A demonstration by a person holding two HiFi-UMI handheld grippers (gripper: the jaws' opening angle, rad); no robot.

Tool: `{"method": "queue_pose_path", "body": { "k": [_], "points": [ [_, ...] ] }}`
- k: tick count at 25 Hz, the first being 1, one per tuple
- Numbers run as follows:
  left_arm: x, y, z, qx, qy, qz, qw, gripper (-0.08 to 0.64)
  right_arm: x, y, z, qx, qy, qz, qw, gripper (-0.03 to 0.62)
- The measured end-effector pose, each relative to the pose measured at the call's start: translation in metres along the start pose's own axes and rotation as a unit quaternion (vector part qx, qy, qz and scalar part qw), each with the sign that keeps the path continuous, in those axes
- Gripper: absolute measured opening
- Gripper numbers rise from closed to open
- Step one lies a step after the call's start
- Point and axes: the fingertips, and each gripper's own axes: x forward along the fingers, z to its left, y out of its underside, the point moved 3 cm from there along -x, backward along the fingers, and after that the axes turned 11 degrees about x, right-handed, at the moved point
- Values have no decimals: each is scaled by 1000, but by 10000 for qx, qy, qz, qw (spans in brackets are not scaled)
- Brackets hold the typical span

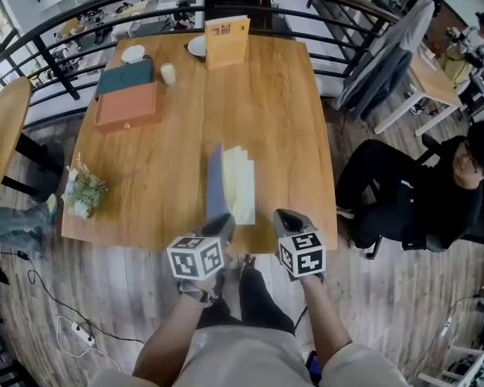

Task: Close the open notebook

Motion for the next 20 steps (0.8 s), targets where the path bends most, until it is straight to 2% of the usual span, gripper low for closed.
{"method": "queue_pose_path", "body": {
  "k": [9,13,17,20],
  "points": [
    [41,22,-17,56,280,336,9990,9,-3,1,-29,168,145,20,9998,0],
    [53,26,-13,-9,288,312,9991,70,-2,2,-36,206,160,24,9997,0],
    [62,27,4,-127,134,327,9993,78,0,5,-40,227,172,74,9996,0],
    [70,26,17,74,-69,482,9988,59,2,5,-43,265,168,108,9994,0]
  ]
}}
